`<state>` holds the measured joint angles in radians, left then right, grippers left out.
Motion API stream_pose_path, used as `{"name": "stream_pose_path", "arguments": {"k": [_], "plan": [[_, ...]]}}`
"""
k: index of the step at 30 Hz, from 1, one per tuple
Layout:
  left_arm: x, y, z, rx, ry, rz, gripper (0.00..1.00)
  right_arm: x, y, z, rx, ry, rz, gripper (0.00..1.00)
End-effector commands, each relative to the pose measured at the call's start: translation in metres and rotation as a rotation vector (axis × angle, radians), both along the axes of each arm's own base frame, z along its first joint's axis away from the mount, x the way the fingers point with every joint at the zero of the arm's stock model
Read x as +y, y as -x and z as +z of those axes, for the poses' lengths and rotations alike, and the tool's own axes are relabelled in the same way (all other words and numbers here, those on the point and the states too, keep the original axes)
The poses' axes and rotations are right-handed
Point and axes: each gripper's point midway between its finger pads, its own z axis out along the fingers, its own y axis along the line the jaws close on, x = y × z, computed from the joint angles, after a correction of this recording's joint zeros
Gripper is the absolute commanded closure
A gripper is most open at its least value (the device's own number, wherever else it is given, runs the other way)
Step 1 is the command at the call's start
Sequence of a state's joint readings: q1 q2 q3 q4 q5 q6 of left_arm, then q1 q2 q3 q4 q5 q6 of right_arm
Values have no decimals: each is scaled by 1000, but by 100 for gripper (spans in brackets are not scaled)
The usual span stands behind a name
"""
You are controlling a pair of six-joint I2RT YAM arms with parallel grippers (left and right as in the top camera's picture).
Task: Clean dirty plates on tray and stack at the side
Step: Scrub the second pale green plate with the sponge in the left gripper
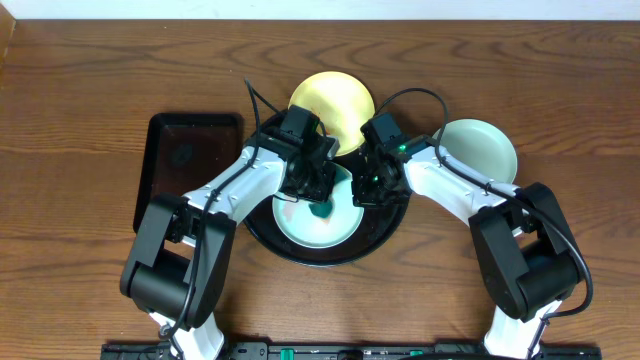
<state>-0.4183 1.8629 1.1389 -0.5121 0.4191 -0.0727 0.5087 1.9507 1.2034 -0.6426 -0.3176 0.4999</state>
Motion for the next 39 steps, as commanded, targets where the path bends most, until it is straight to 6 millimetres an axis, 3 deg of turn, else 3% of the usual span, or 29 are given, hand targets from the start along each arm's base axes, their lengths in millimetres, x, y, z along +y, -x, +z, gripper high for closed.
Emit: {"name": "stream_pose_path", "arguments": {"k": [1, 5, 11, 14, 17, 24, 28, 32, 39], "plan": [[52, -18, -19, -70, -291, 182, 93, 4, 9, -12, 29, 13, 29, 99], [107, -20, -17, -102, -551, 463, 93, 4, 9, -12, 28, 13, 29, 99], [113, 11, -20, 18, -595, 472, 92, 4, 9, -12, 28, 13, 29, 99], [98, 29, -24, 120, -526, 385, 93, 4, 9, -12, 29, 14, 29, 99], [67, 47, -24, 214, -363, 218, 93, 4, 9, -12, 28, 13, 29, 99], [6, 72, -3, 305, 9, -65, 92, 3, 9, -12, 27, 16, 29, 99], [0, 64, -2, 269, 43, -78, 92, 3, 9, -12, 27, 16, 28, 99], [-2, 43, -5, 172, 32, -76, 92, 3, 9, -12, 27, 16, 29, 99], [36, -10, -18, -78, -231, -1, 93, 2, 8, -13, 23, 24, 27, 99]]}}
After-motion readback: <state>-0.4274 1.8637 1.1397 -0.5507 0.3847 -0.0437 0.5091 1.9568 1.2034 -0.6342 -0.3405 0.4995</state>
